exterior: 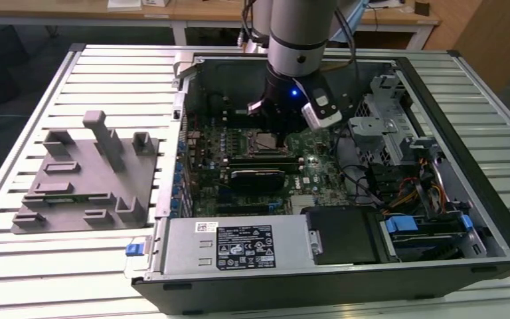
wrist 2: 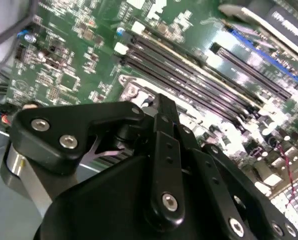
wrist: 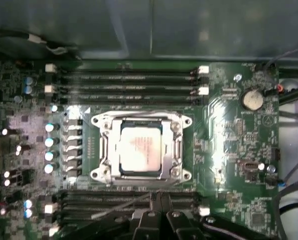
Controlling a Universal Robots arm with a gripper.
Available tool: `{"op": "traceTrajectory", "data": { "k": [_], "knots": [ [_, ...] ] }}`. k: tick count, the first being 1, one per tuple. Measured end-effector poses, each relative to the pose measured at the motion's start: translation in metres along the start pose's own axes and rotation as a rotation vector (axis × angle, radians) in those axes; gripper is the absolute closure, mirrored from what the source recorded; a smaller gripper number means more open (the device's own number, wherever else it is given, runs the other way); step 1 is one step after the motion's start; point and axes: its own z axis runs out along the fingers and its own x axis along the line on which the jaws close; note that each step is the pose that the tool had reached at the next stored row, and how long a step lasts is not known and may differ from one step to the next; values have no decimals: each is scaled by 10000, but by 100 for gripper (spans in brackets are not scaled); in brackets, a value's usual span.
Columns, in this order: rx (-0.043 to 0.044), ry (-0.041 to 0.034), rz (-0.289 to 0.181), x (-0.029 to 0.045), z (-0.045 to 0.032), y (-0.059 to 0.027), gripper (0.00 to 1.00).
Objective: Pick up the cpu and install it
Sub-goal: 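Install the second cpu locking lever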
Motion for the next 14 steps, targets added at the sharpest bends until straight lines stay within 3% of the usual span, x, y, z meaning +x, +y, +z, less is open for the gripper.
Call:
{"op": "traceTrajectory", "data": {
  "k": [8, 14],
  "knots": [
    [-5, 0, -2, 212, 12, -32, 89],
    [-14, 1, -5, 273, 99, -36, 89]
  ]
}}
